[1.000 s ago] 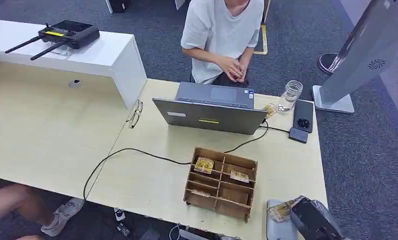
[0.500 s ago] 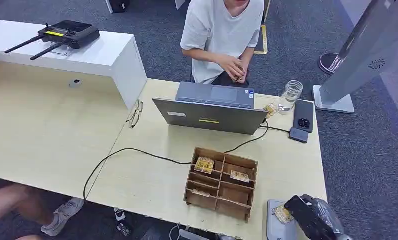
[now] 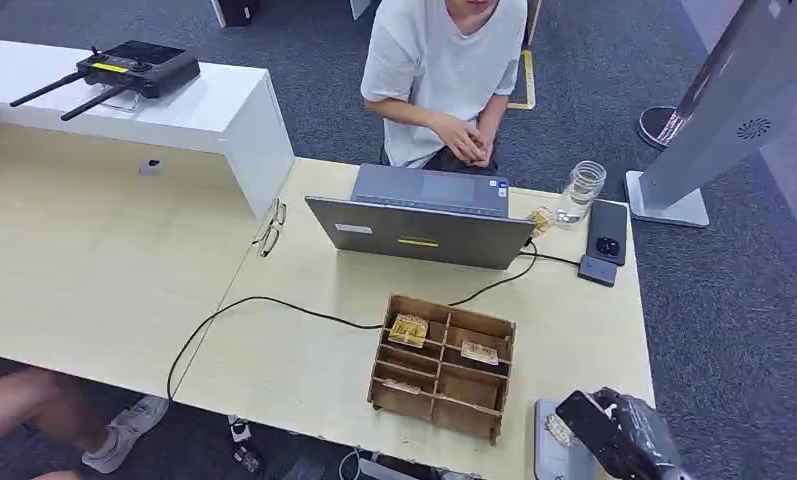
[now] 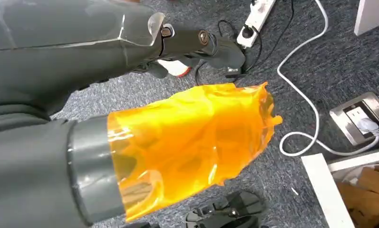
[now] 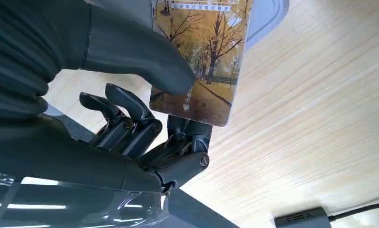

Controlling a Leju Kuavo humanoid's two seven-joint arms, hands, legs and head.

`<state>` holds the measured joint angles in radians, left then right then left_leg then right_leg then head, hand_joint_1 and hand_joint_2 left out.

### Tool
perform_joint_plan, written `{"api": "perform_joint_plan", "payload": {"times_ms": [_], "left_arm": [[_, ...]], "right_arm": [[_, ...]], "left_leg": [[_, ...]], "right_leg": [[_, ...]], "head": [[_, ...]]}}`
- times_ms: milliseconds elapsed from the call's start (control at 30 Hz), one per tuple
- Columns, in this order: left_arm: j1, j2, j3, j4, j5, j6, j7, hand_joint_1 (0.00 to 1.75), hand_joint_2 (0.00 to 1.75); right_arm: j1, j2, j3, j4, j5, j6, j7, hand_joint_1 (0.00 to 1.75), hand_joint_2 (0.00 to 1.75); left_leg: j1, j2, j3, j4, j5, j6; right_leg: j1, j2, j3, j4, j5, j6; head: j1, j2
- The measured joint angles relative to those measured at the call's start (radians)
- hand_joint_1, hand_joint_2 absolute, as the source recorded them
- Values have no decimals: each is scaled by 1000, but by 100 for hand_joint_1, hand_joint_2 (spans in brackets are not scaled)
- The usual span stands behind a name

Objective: Pass the card to the sensor for recognition and then transmit it.

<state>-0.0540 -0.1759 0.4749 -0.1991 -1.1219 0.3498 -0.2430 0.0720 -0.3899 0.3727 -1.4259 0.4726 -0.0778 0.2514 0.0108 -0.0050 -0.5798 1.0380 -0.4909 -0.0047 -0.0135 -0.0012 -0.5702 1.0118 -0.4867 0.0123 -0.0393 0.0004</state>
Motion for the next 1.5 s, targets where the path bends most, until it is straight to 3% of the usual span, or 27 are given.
{"api": "perform_joint_plan", "payload": {"times_ms": [900, 1267, 1500], "left_arm": [[0, 0, -1, 0, 6, 0, 4, 0, 0], [0, 0, 0, 0, 23, 4, -2, 0, 0], [1, 0, 1, 0, 39, 7, -10, 0, 0]], "right_arm": [[-8, 28, -11, 9, 48, 15, -8, 175, 175], [-1, 29, -26, -65, 103, -9, -9, 175, 175], [16, 29, -52, -136, 69, -24, -48, 175, 175]], "left_leg": [[0, 0, 0, 0, 0, 0], [0, 0, 1, 0, 0, 0], [0, 0, 0, 0, 0, 0]], "right_leg": [[0, 0, 1, 0, 0, 0], [0, 0, 1, 0, 0, 0], [0, 0, 0, 0, 0, 0]], "head": [[0, 0], [0, 0], [0, 0]]}}
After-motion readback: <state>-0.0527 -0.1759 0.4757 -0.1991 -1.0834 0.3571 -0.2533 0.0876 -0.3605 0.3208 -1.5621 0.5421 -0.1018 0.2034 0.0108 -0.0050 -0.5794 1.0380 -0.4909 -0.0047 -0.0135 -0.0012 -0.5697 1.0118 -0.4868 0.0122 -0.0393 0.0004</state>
